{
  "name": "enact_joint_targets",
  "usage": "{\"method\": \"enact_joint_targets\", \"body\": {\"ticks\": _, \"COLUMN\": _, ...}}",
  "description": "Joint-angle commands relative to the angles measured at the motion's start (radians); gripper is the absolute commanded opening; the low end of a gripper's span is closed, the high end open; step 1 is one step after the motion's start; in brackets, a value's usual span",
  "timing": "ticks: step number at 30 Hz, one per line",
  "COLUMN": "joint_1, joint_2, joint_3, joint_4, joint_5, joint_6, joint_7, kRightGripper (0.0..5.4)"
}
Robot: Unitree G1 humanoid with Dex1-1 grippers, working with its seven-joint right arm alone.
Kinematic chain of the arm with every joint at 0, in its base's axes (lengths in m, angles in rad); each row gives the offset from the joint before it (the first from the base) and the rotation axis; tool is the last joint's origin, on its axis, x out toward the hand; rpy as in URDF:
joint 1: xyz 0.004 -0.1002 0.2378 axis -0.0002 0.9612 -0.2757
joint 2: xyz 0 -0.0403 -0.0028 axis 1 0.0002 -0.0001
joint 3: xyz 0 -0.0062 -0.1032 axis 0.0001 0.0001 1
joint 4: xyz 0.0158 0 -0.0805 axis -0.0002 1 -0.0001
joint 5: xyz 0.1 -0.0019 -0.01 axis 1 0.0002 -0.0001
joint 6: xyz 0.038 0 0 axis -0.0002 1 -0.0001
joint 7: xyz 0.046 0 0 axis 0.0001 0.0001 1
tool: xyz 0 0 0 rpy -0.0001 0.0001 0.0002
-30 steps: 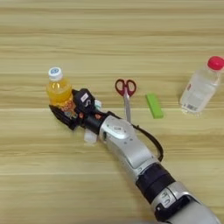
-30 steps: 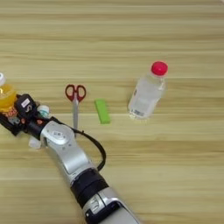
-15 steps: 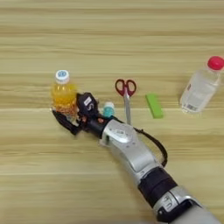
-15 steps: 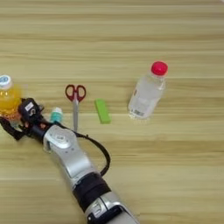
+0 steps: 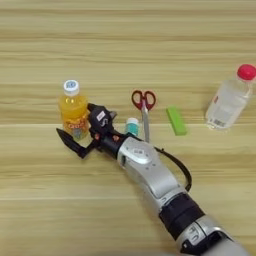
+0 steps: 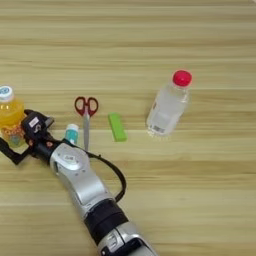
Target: Move the objects on the table
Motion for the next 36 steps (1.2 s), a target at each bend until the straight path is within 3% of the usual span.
{"method": "enact_joint_targets", "body": {"ticks": 1, "joint_1": -0.033, "joint_2": 0.059, "joint_3": -0.011, "joint_4": -0.087, "joint_5": 0.001, "joint_6": 0.002, "joint_7": -0.016, "kRightGripper": 5.37}}
{"method": "enact_joint_targets", "body": {"ticks": 22, "joint_1": -0.011, "joint_2": 0.024, "joint_3": -0.036, "joint_4": -0.241, "joint_5": -0.023, "joint_6": 0.093, "joint_7": -0.046, "kRightGripper": 5.37}}
{"method": "enact_joint_targets", "body": {"ticks": 36, "joint_1": 0.152, "joint_2": -0.096, "joint_3": -0.079, "joint_4": -0.585, "joint_5": -0.053, "joint_6": 0.275, "joint_7": -0.062, "kRightGripper": 5.37}}
